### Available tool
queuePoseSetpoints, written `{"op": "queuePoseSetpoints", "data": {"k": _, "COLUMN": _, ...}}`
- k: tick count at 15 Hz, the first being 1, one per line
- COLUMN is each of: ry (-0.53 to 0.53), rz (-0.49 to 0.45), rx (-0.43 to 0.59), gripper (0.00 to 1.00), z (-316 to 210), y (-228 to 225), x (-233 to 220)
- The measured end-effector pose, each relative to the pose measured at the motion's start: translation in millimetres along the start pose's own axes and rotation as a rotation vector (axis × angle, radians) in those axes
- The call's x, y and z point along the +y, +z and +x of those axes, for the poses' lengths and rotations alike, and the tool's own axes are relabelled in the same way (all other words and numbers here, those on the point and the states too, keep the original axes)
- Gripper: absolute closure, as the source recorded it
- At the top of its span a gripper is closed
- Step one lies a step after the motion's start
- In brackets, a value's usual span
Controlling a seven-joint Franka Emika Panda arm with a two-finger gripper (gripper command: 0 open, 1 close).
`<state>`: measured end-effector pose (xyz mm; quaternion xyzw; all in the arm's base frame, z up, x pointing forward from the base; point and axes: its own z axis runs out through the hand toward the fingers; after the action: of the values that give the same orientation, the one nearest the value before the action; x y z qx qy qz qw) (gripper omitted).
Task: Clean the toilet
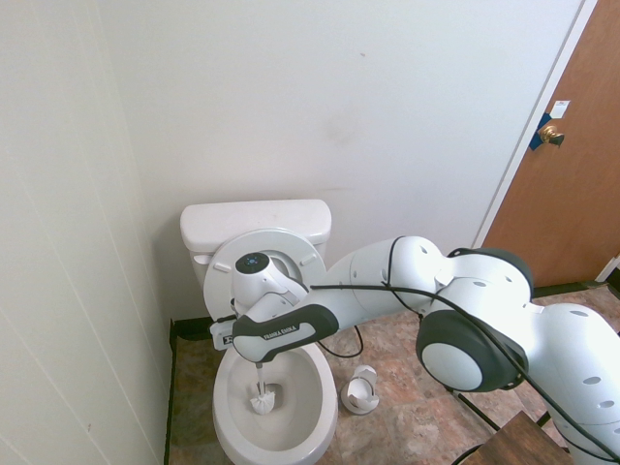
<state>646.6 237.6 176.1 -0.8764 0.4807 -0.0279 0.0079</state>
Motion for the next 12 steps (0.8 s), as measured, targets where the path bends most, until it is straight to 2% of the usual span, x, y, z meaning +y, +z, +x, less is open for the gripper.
{"op": "queuePoseSetpoints", "data": {"k": 6, "ry": -0.005, "rz": 0.011, "rx": -0.076, "gripper": 1.0, "z": 20.5, "y": -3.7, "x": 74.2}}
{"op": "queuePoseSetpoints", "data": {"k": 9, "ry": 0.033, "rz": -0.001, "rx": -0.12, "gripper": 1.0, "z": 63.1, "y": -8.4, "x": 118.0}}
{"op": "queuePoseSetpoints", "data": {"k": 12, "ry": 0.077, "rz": 0.021, "rx": -0.12, "gripper": 1.0, "z": 112.3, "y": -19.5, "x": 142.9}}
